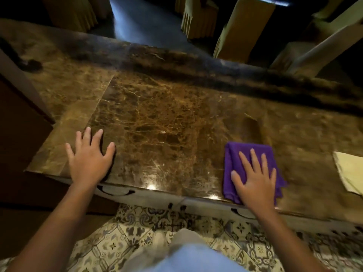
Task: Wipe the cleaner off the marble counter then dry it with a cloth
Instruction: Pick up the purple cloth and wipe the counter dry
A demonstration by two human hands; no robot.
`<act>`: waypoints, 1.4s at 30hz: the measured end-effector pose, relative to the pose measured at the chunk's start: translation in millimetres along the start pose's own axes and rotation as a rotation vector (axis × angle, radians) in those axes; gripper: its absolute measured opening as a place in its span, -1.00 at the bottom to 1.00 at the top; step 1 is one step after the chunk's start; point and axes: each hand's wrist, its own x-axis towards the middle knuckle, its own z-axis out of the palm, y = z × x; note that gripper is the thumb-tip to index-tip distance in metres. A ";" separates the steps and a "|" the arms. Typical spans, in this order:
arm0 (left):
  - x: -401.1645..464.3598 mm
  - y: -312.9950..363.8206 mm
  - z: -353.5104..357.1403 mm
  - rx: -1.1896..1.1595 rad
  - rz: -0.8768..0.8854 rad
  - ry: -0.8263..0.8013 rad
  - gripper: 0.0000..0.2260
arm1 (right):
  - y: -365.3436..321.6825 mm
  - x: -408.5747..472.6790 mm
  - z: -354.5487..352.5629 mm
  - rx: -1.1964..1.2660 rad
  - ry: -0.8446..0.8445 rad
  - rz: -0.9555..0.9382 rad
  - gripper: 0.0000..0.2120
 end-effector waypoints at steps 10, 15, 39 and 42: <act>0.1 27.8 6.4 0.040 -0.002 0.001 -0.42 | 58.2 17.2 -12.2 -0.027 -0.013 0.128 -0.24; 2.8 29.4 10.0 0.053 -0.007 0.028 -0.44 | 47.2 149.9 -13.0 -0.003 -0.031 0.120 -0.32; 11.0 -1.6 -15.2 0.099 0.229 -0.098 -0.46 | -136.4 43.5 21.6 0.026 -0.041 -0.181 -0.34; 22.9 -32.3 -25.3 0.133 0.342 -0.126 -0.47 | -138.3 -23.2 27.9 0.002 0.010 -0.117 -0.34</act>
